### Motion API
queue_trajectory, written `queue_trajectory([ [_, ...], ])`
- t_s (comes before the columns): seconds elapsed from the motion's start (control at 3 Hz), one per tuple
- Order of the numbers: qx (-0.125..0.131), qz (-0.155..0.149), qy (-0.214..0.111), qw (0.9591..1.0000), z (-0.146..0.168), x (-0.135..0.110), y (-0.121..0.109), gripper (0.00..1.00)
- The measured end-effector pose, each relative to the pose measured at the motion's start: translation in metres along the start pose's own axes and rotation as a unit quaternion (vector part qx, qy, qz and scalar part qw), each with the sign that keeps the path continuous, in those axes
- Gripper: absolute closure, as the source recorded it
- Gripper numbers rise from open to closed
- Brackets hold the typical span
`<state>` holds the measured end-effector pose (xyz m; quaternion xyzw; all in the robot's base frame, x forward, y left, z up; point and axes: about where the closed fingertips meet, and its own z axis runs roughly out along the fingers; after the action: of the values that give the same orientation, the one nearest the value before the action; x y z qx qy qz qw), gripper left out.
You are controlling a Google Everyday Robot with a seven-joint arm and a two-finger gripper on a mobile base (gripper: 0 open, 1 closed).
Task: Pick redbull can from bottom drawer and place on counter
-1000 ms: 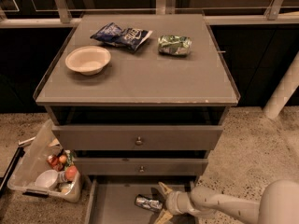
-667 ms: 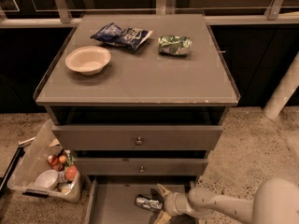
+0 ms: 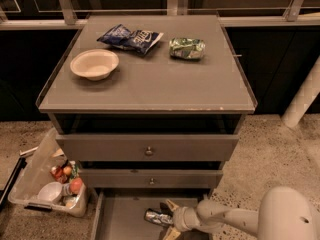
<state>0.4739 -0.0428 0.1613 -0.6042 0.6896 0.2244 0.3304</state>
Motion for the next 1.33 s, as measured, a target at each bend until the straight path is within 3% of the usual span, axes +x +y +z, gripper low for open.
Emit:
queue_trajectory([
  [1.0, -0.012, 0.023, 0.018, 0.9995, 0.027, 0.024, -0.005, 0.0],
  [1.33, -0.012, 0.024, 0.018, 0.9995, 0.027, 0.024, -0.005, 0.18],
])
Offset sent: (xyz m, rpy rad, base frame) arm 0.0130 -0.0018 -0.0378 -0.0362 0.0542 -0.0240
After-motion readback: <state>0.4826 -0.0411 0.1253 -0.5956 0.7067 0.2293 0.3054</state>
